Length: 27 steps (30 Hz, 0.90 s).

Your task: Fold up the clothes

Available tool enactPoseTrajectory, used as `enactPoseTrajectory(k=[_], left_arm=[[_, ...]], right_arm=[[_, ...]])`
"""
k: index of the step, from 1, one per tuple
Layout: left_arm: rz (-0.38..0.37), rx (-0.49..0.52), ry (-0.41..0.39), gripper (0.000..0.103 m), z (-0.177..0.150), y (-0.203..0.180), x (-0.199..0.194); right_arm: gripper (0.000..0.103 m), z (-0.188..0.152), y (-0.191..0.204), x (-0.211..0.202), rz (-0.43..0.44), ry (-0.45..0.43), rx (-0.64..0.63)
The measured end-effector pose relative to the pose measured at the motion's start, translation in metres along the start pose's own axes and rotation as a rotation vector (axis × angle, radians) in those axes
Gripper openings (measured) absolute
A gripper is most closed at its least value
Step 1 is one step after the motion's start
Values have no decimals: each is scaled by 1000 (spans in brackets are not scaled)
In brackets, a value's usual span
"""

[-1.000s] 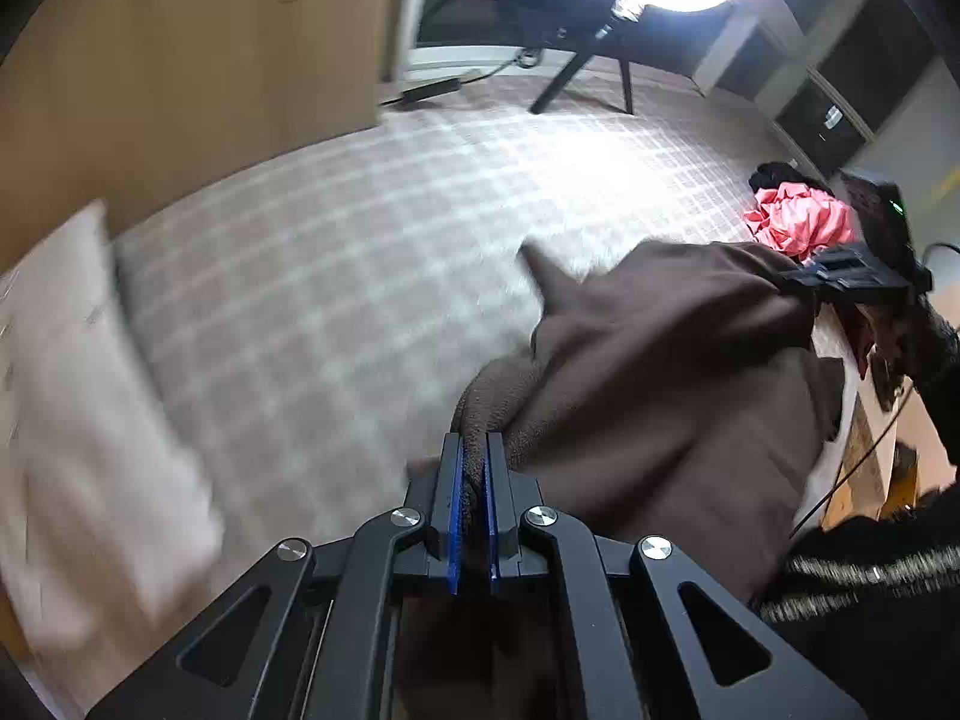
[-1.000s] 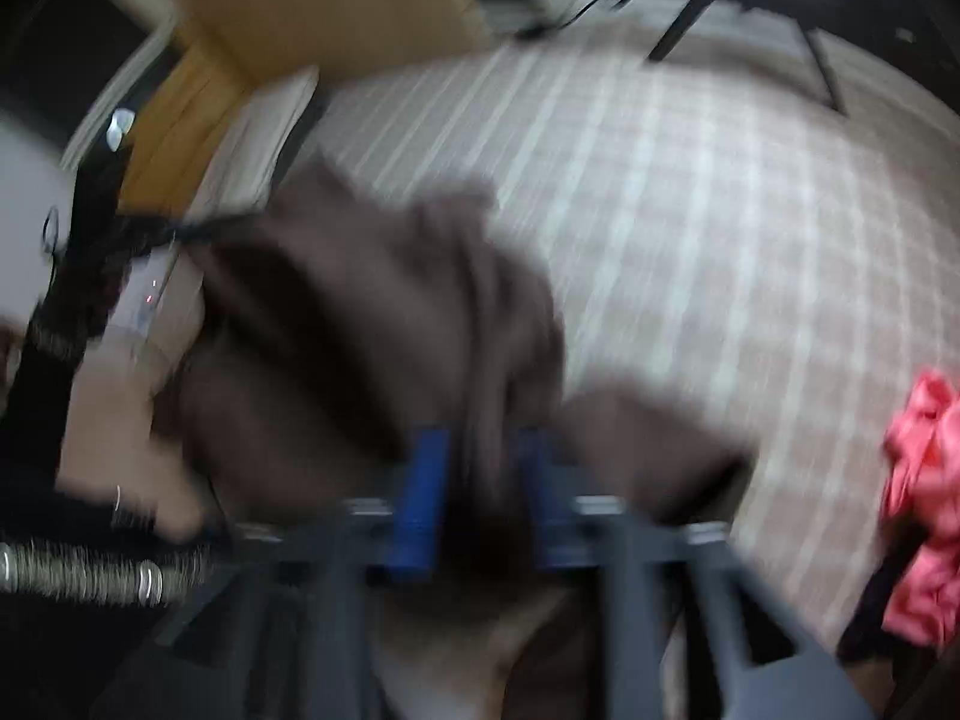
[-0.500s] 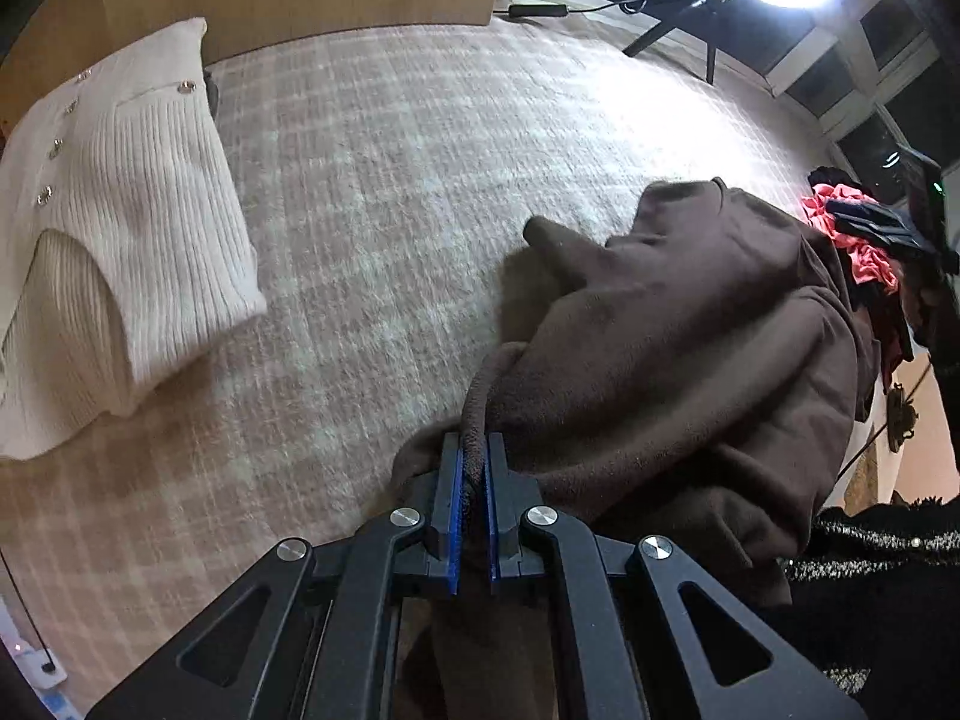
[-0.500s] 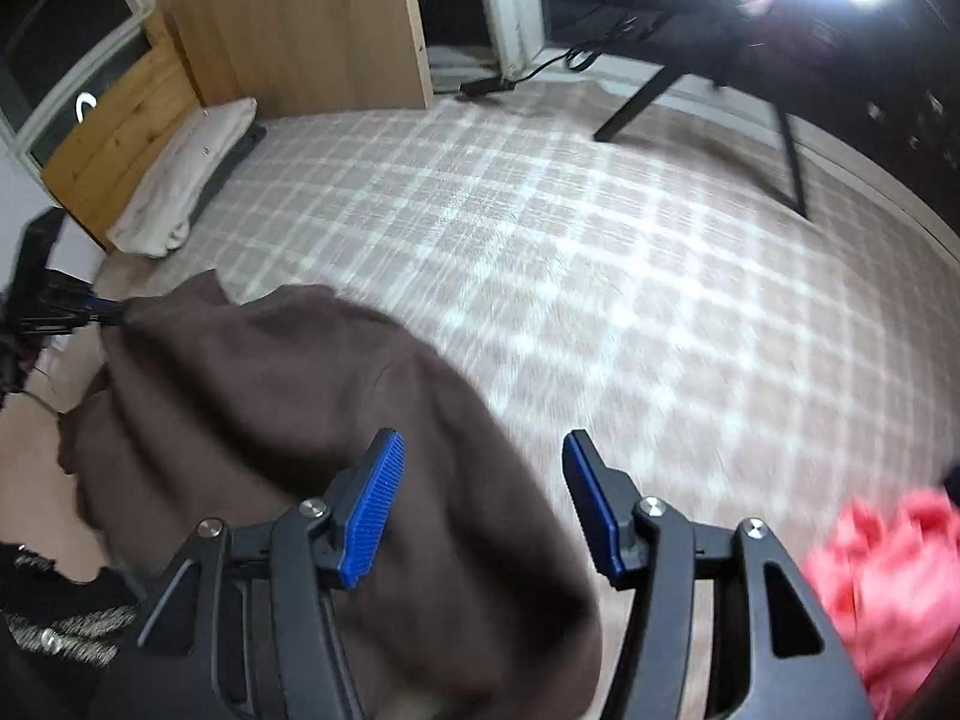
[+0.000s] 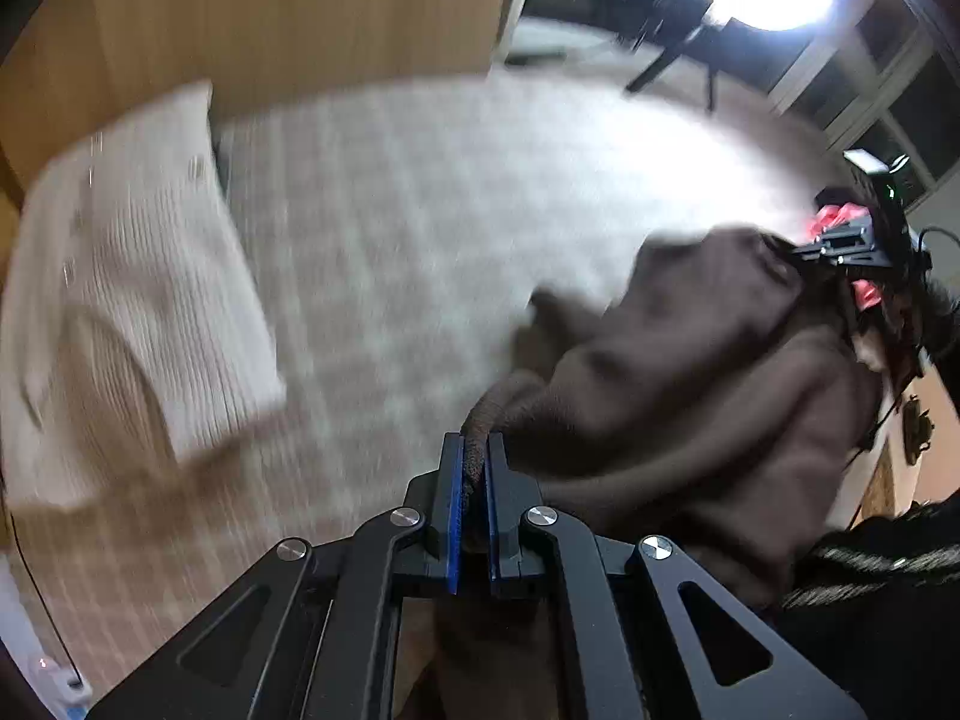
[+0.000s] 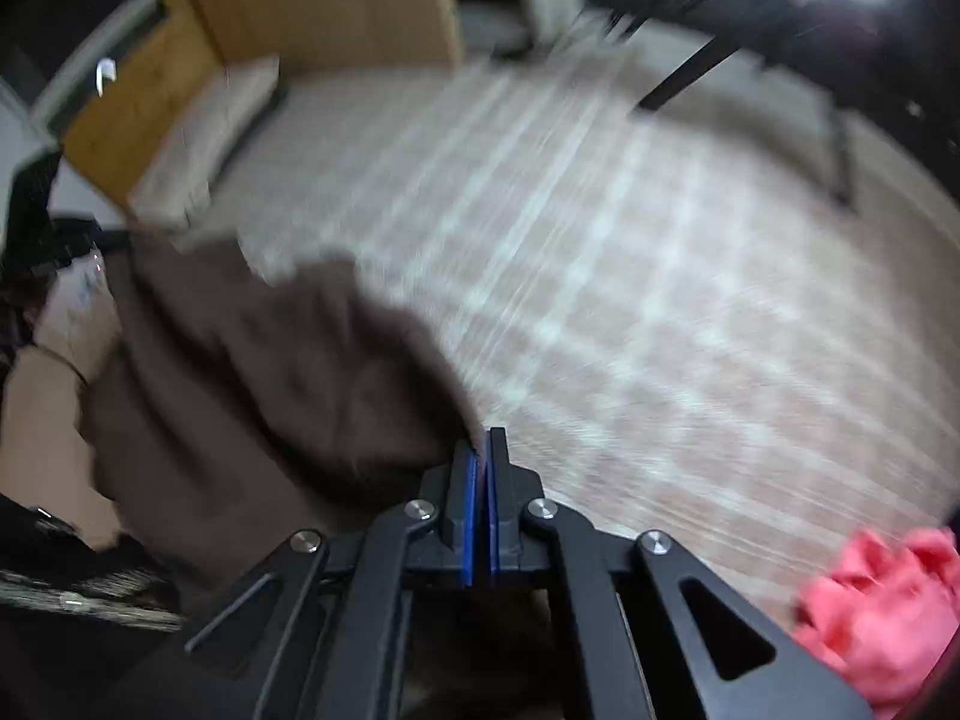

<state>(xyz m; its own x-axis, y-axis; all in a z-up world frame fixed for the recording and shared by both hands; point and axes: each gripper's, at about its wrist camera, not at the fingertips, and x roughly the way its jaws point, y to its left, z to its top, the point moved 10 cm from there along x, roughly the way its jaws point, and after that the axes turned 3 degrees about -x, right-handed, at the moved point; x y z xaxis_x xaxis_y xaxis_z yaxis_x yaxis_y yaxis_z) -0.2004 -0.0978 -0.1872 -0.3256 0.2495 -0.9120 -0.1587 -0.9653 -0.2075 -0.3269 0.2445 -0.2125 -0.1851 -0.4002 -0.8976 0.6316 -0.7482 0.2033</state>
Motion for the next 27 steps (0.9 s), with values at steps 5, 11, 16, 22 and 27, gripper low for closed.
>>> enactPoseTrajectory(k=[5,11,16,22,27], left_arm=[[-30,84,18,11,9,-19,6],[45,97,154,21,4,2,61],[82,160,121,30,25,1,50],[65,293,137,31,35,-22,49],[29,415,227,32,32,-41,78]], right_arm=[[27,-32,-36,-9,-126,91,93],[33,-33,-41,22,-157,142,78],[41,0,1,53,-86,127,-97],[41,8,30,83,8,176,-214],[41,-3,27,89,10,199,-251]])
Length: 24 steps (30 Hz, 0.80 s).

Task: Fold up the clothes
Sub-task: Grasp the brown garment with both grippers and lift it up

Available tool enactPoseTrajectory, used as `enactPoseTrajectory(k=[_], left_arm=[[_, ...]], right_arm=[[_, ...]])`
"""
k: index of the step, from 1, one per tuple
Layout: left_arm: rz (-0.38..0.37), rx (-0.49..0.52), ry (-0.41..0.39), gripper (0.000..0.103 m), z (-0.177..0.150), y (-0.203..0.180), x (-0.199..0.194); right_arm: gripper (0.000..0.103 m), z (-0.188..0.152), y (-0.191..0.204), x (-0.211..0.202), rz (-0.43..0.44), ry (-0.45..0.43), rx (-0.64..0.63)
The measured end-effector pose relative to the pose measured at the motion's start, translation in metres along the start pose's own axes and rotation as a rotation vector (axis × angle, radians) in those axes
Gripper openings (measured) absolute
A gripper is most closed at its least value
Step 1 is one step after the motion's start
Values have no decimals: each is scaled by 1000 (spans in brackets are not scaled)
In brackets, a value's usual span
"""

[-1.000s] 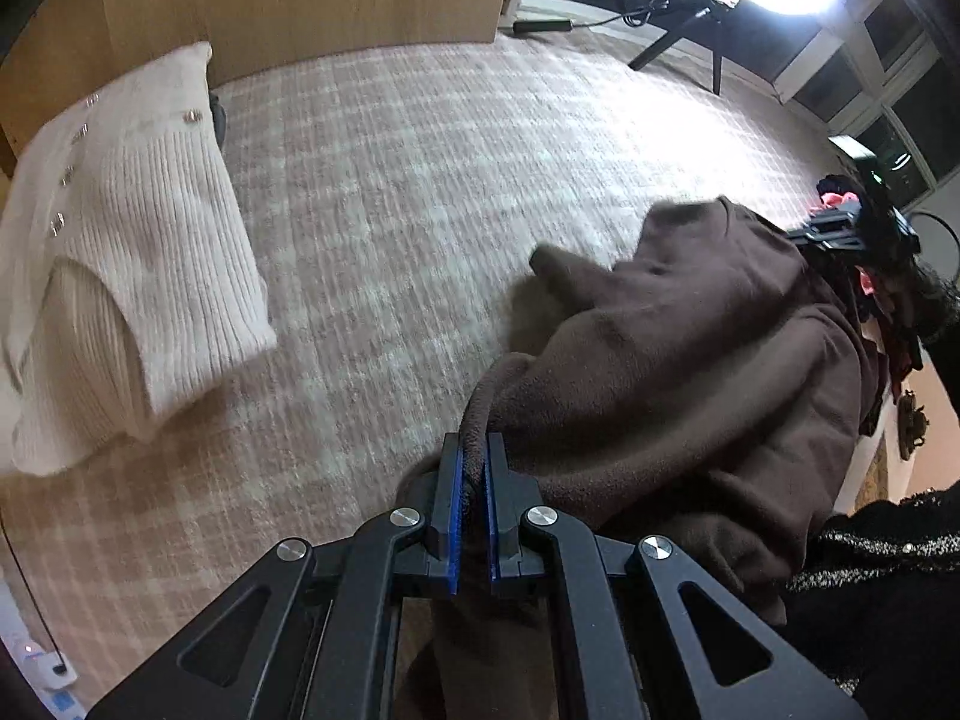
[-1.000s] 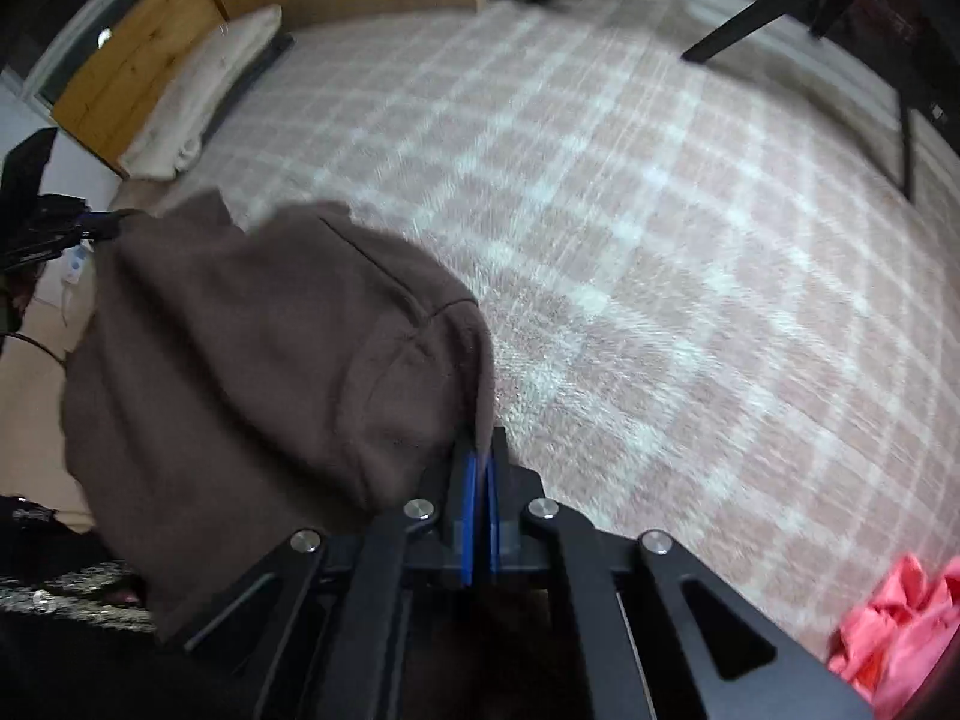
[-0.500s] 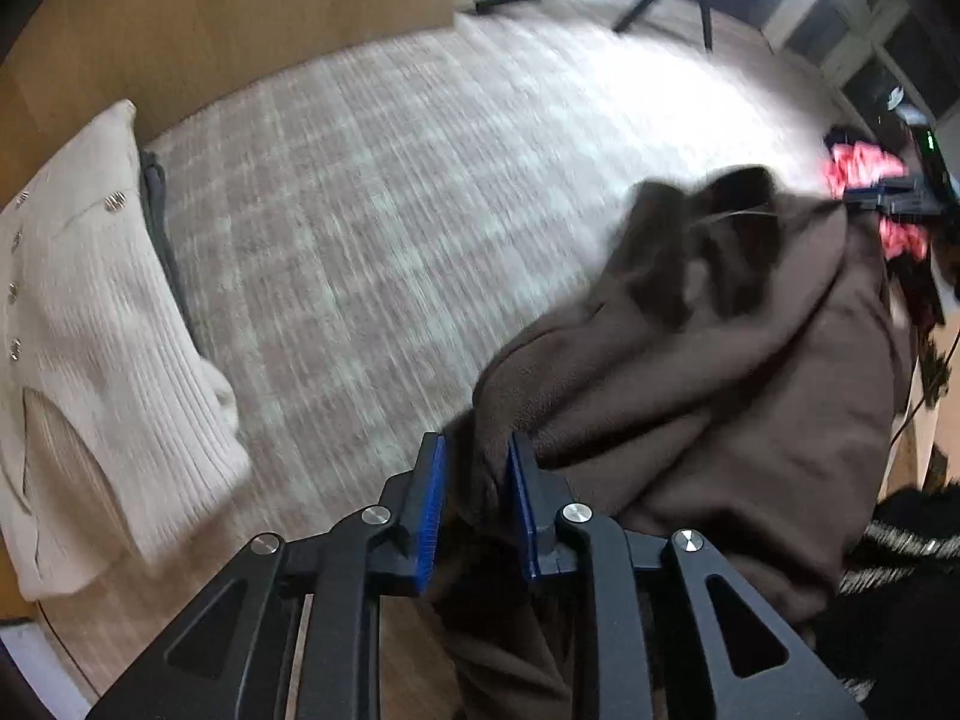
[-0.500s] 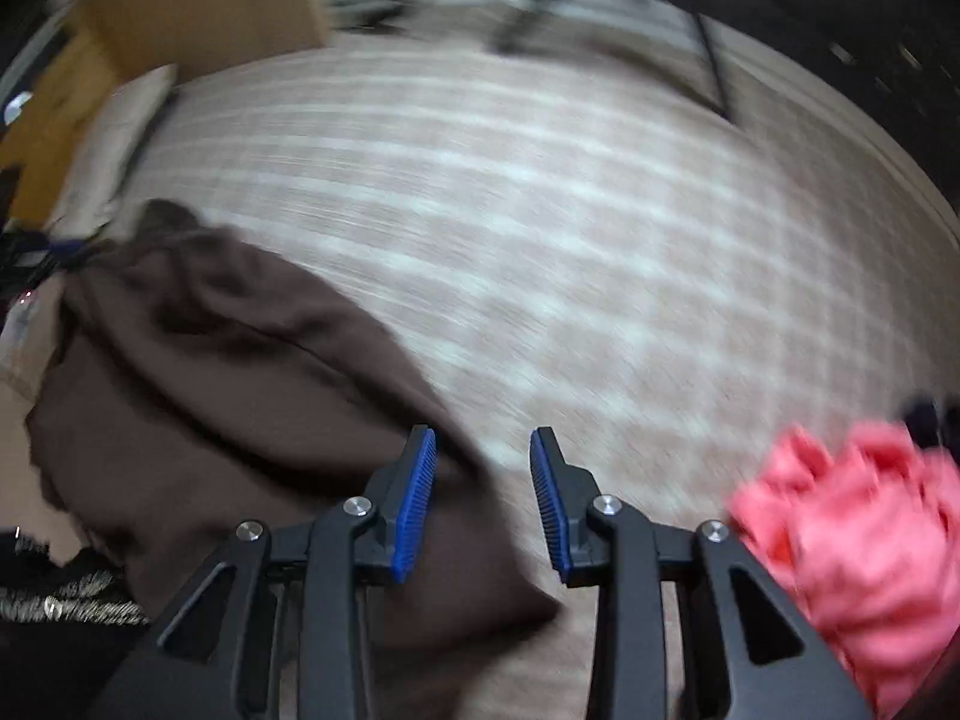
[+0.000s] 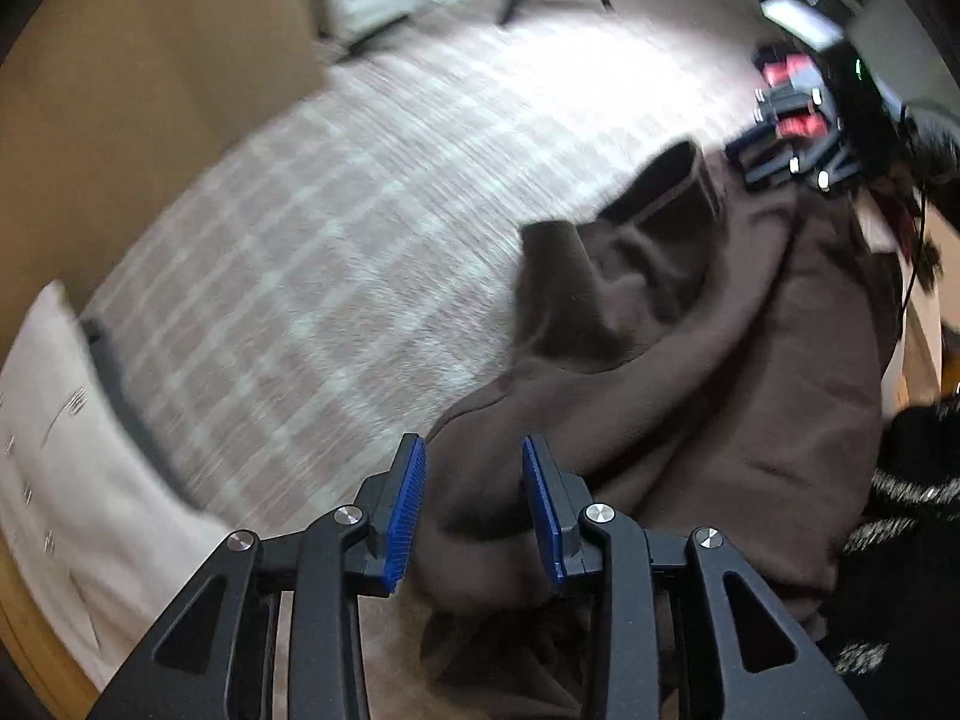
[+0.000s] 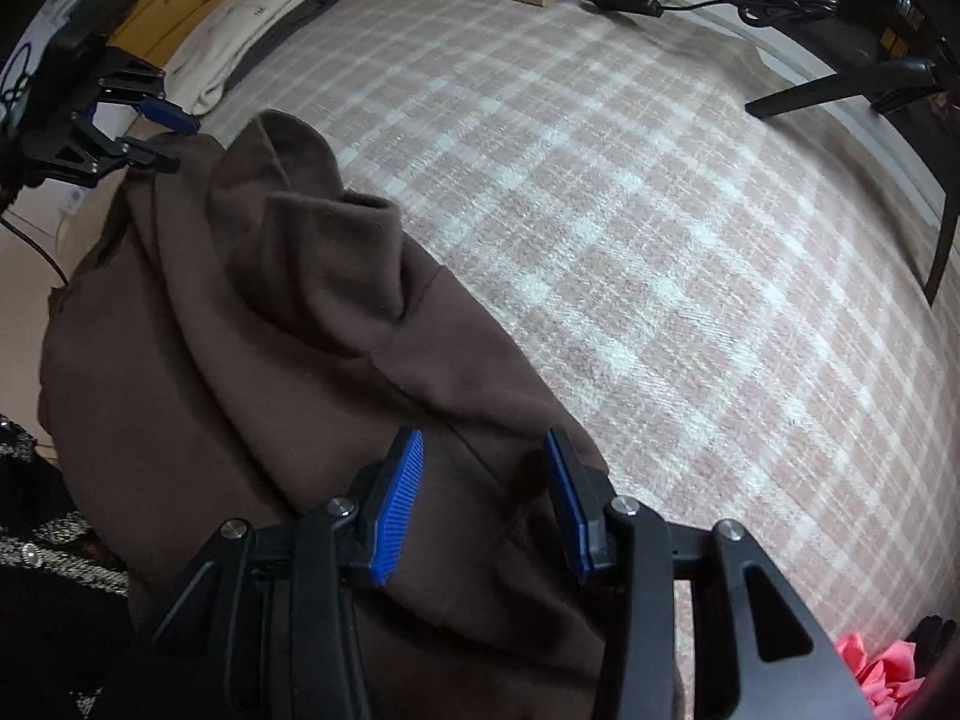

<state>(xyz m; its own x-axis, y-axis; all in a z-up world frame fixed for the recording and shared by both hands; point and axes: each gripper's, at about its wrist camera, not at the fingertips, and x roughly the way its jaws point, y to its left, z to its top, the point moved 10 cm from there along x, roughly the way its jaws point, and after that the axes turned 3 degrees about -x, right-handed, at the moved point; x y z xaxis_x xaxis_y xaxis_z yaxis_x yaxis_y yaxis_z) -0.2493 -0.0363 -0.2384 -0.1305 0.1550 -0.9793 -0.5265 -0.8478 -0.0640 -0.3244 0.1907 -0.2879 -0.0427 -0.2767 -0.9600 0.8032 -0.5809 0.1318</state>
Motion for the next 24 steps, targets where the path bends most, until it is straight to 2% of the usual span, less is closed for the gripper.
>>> enactPoseTrajectory(k=[1,2,3,5,6,7,9,11,17,18,19,20,24], left_arm=[[-5,4,20,32,0,0,6],[-17,-1,42,26,0,1,14],[-31,-10,58,15,-1,2,19],[-58,-36,53,4,0,3,19],[-70,-48,46,0,0,4,17],[-81,-61,39,0,1,4,16],[-98,-79,28,0,1,5,13],[-76,-68,27,0,-1,5,11],[-87,-91,15,0,-5,6,5],[-88,-93,15,0,-6,6,5],[-85,-93,14,0,-6,6,5],[-79,-92,14,0,-7,5,5],[-63,-109,-8,0,-10,3,-1]], right_arm=[[41,-2,1,2,15,7,2],[41,-4,2,3,24,12,3],[38,-6,2,4,23,16,0],[6,-11,2,7,15,30,-4],[6,-12,1,8,8,34,-2],[6,-13,0,8,3,35,-3],[9,-14,3,5,-12,38,-36],[42,-15,5,3,-33,47,-72],[44,-15,6,12,-107,46,-171],[40,-14,6,11,-107,46,-170],[16,-13,6,10,-106,46,-168],[4,-12,6,9,-105,47,-162],[4,-3,1,-23,-116,-24,-127]])
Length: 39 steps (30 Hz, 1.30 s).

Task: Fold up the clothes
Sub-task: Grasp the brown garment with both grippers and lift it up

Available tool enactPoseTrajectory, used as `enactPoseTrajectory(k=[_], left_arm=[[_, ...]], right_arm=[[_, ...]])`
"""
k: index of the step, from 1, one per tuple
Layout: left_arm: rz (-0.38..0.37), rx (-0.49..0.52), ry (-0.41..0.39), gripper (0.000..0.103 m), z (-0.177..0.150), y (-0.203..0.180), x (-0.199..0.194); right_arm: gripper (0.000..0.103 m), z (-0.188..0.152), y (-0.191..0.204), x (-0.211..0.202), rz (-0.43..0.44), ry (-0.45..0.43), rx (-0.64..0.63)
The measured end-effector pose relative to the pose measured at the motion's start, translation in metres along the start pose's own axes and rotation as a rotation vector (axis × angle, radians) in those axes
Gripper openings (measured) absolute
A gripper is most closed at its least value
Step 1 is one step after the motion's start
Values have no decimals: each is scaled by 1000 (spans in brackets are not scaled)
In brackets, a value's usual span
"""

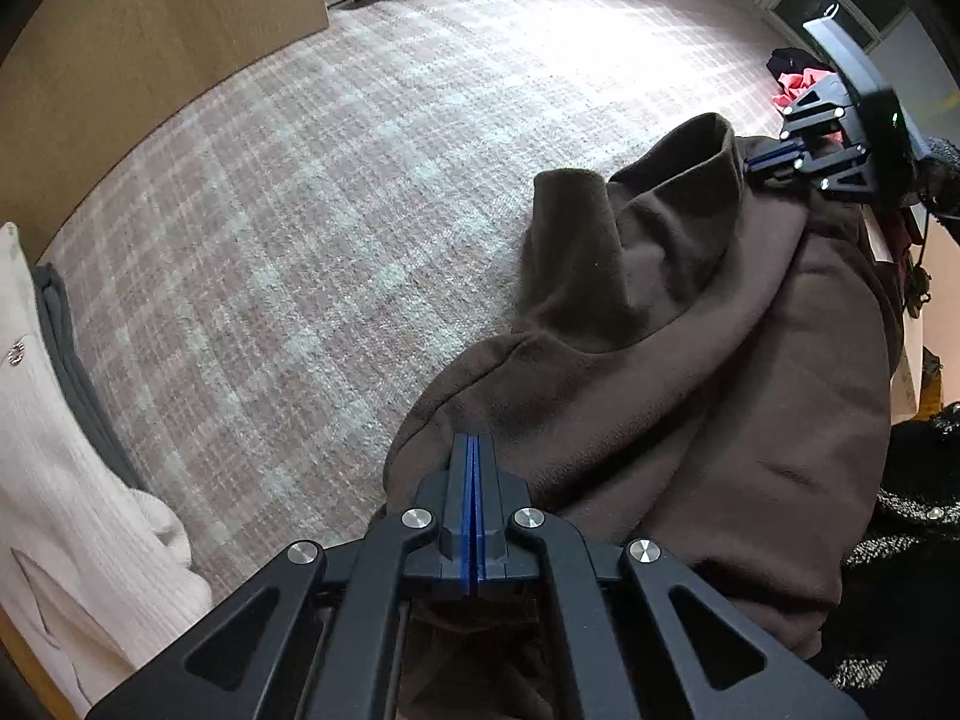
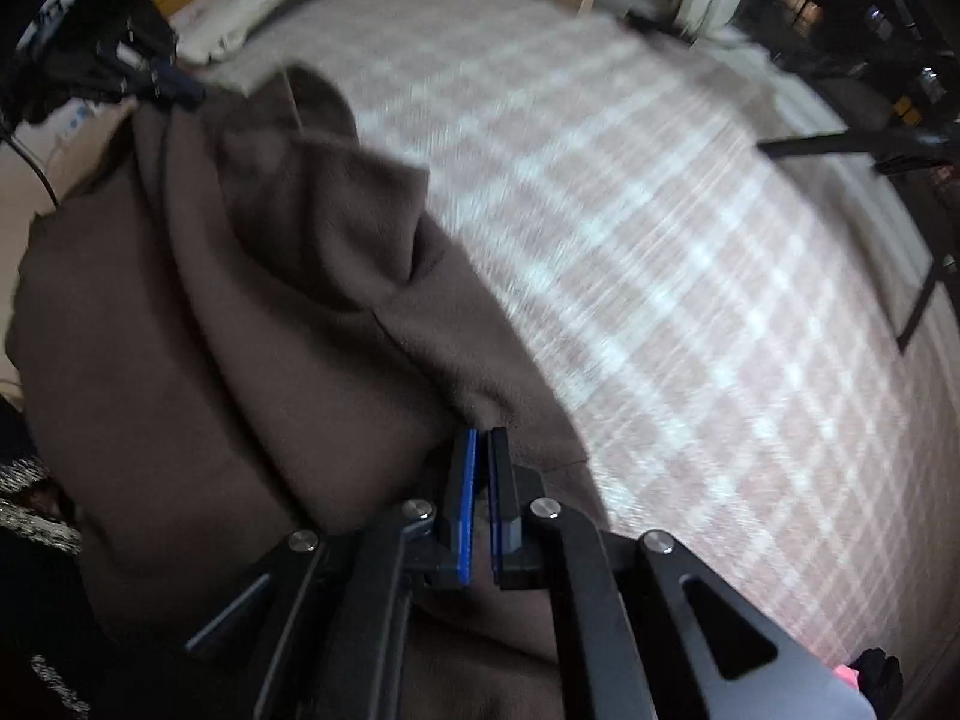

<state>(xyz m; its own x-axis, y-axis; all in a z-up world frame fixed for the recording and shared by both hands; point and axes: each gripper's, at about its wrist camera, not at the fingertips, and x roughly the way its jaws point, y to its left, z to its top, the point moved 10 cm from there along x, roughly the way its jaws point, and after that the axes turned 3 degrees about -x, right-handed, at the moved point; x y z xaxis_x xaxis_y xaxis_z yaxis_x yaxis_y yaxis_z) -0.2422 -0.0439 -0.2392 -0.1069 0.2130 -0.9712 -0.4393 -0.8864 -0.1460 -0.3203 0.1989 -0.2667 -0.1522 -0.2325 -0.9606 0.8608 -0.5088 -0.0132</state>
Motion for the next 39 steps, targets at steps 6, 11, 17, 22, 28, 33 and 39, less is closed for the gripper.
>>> enactPoseTrajectory(k=[6,11,17,22,28,33,39], left_arm=[[47,-74,-162,0,21,10,-55],[39,-128,-132,6,29,44,-41],[-26,-83,-98,35,23,32,-31],[-19,-29,-17,40,16,25,-9],[-63,14,68,23,8,11,15],[-52,-45,36,7,5,8,9],[-20,-113,-150,6,1,-7,-57]], right_arm=[[4,35,-49,-41,-64,-165,179],[16,17,-67,16,-104,27,230],[47,15,-60,8,45,-46,252],[47,14,-61,11,46,-23,213],[47,10,-59,39,80,24,185],[9,5,-49,15,76,-41,203],[8,8,-34,-73,9,-215,220]])
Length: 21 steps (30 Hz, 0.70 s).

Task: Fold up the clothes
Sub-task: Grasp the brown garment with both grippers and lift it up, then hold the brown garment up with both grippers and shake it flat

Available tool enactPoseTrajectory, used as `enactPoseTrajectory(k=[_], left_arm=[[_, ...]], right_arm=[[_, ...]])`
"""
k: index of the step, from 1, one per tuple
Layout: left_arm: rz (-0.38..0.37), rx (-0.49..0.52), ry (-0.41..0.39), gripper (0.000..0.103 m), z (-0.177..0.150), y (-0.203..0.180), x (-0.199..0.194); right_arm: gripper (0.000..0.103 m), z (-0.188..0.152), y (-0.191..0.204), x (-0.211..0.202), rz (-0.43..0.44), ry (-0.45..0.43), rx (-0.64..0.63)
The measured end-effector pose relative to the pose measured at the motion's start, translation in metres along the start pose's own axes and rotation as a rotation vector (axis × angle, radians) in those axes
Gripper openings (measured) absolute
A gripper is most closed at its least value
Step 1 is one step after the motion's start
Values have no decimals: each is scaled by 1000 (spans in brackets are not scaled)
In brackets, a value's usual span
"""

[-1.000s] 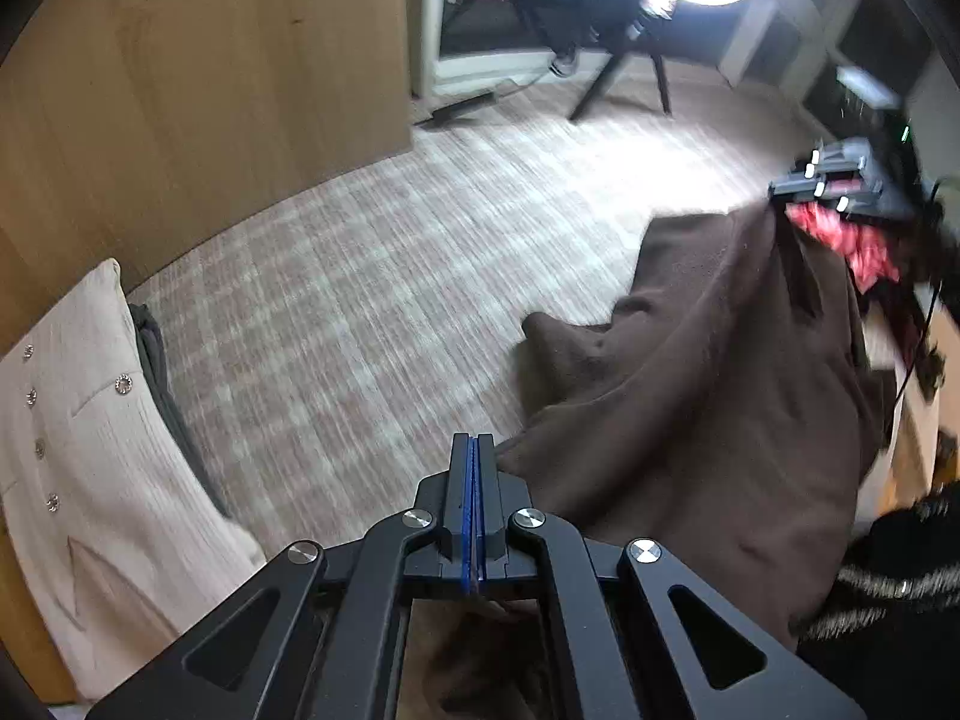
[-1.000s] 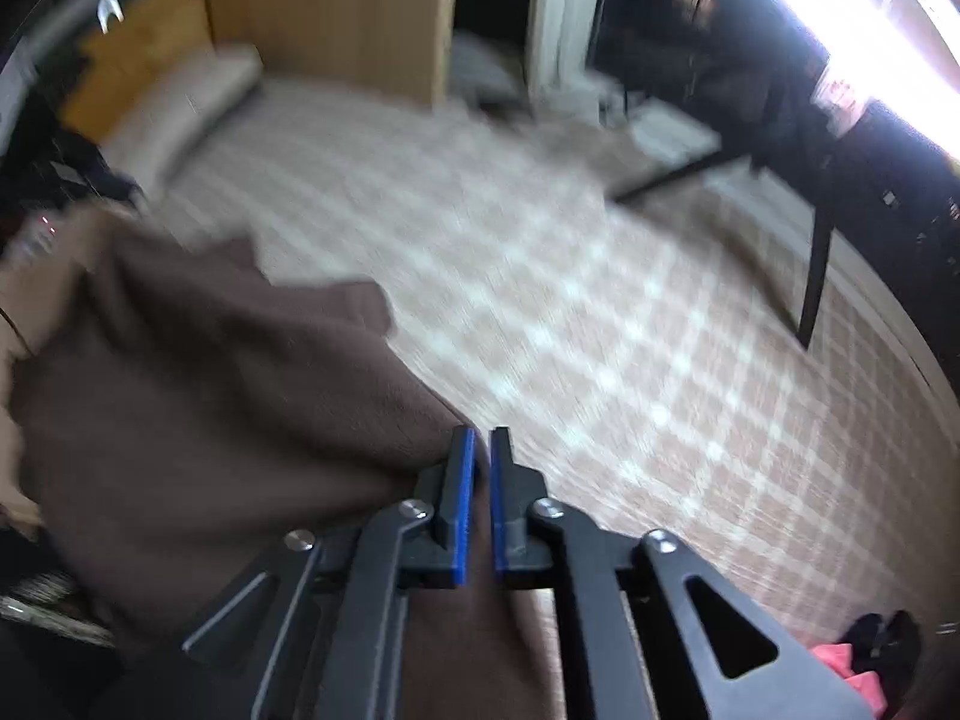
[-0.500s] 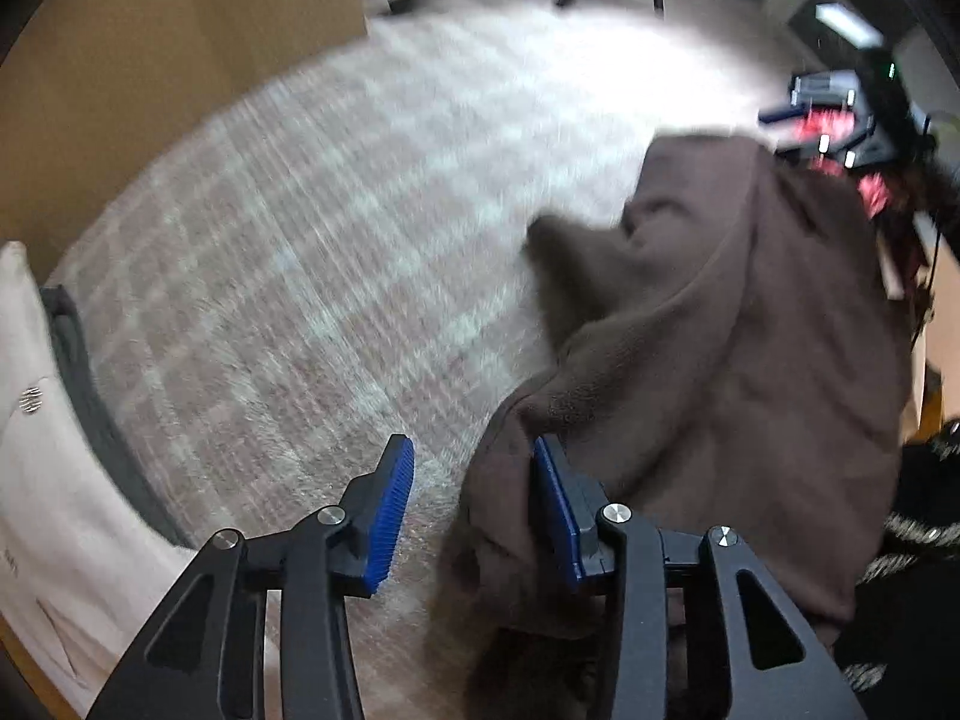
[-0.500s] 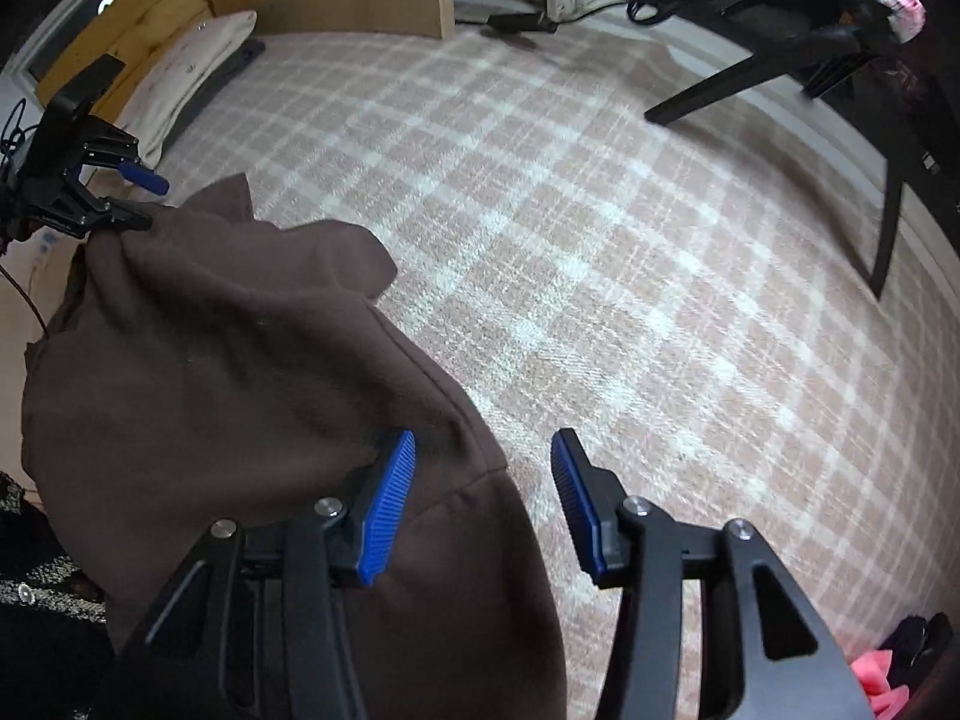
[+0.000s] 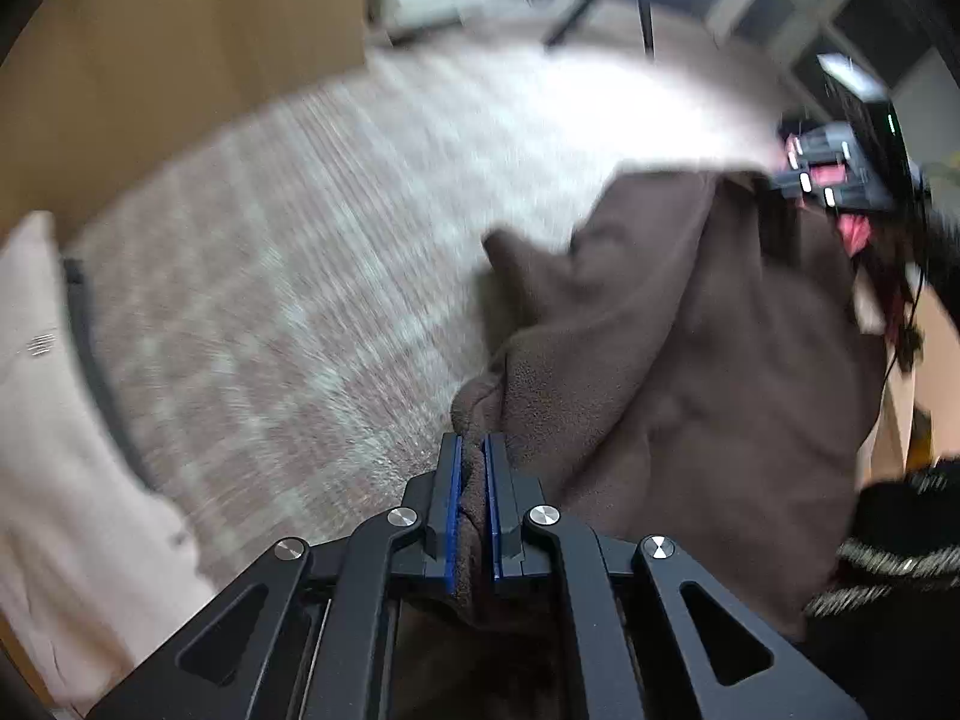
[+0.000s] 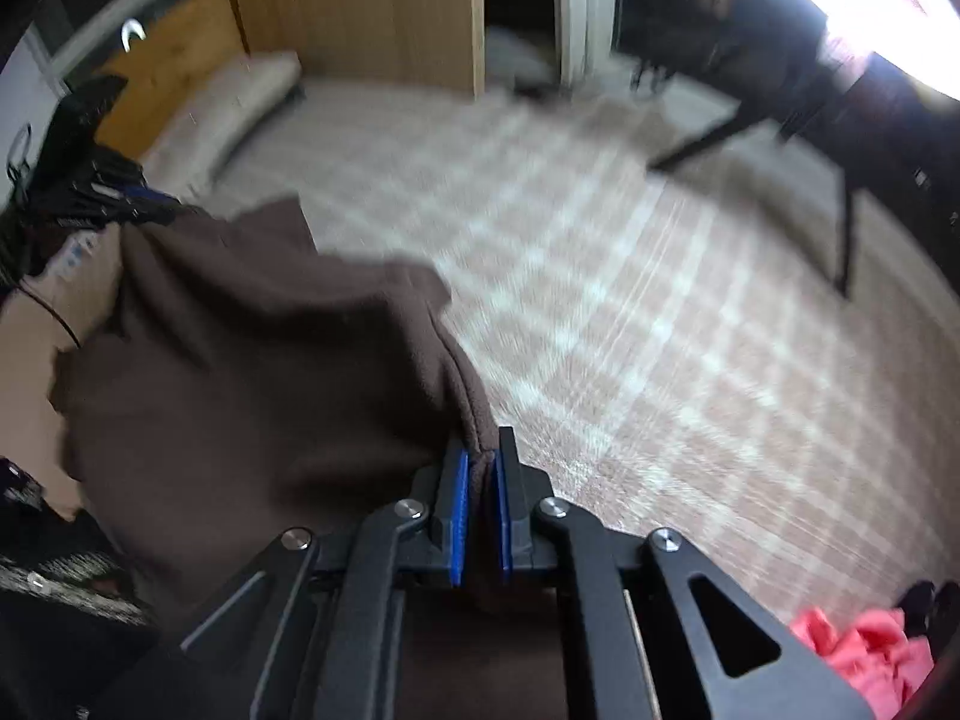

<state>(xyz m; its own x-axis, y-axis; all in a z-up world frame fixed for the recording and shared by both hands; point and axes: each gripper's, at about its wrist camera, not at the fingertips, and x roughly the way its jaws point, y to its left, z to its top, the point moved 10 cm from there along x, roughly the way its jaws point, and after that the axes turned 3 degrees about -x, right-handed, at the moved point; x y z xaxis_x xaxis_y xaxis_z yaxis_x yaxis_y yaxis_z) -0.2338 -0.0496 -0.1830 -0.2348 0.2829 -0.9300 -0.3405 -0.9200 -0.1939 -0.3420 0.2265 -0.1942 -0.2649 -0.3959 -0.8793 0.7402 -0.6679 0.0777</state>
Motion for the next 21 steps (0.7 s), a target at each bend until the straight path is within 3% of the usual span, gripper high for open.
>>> enactPoseTrajectory(k=[4,9,12,15,18,21], left_arm=[[72,14,-184,6,6,-17,-76],[207,51,-408,6,23,-27,-184],[265,78,-590,6,35,-40,-266],[370,116,-761,6,43,-64,-349],[409,137,-905,6,35,-90,-434],[474,155,-998,6,16,-108,-498]], right_arm=[[7,27,20,-81,-82,-175,-7],[7,70,49,-207,-261,-393,-73],[7,99,78,-288,-332,-547,-97],[7,116,103,-370,-403,-679,-118],[7,119,134,-438,-427,-782,-141],[7,111,161,-483,-466,-835,-167]])
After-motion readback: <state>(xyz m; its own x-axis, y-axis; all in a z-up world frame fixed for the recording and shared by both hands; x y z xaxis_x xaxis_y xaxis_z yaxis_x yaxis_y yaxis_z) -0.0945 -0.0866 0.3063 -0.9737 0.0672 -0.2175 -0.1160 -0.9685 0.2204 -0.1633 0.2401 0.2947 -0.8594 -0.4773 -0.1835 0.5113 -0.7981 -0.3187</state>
